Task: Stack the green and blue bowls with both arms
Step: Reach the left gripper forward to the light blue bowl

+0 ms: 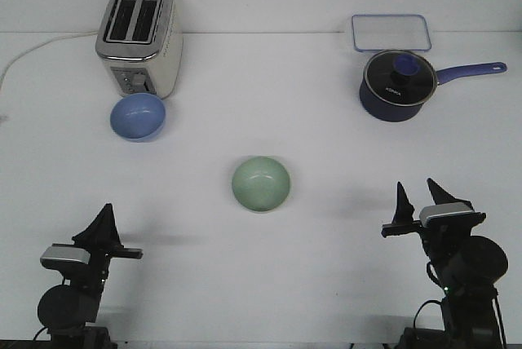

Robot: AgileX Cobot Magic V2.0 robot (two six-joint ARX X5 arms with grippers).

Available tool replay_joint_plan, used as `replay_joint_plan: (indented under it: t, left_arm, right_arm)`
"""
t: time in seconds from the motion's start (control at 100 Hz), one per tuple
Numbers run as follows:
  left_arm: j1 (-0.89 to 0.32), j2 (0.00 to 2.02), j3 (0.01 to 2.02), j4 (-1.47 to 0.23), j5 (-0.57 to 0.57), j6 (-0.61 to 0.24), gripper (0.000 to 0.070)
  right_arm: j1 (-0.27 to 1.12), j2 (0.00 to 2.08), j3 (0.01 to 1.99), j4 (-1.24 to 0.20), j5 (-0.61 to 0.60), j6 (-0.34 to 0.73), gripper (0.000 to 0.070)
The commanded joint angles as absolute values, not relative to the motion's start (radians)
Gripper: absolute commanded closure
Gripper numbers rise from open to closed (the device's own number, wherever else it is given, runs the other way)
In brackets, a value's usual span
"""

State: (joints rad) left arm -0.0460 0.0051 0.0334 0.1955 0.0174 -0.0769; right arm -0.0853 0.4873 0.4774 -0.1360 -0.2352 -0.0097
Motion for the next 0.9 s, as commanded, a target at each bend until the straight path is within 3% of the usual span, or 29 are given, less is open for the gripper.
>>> replay_joint_plan:
  t: [0.0, 0.89]
  left_arm:
    - [-0.045, 0.003, 0.014, 0.210, 0.015, -0.072, 0.0686]
    - [-0.045, 0.003, 0.017, 0.231, 0.015, -0.072, 0.0686]
  right_arm:
    - [-0.084, 0.490, 0.475, -0.117, -0.236, 0.003, 0.0302]
    - [-0.084, 0.492, 0.475, -0.105, -0.235, 0.003, 0.0302]
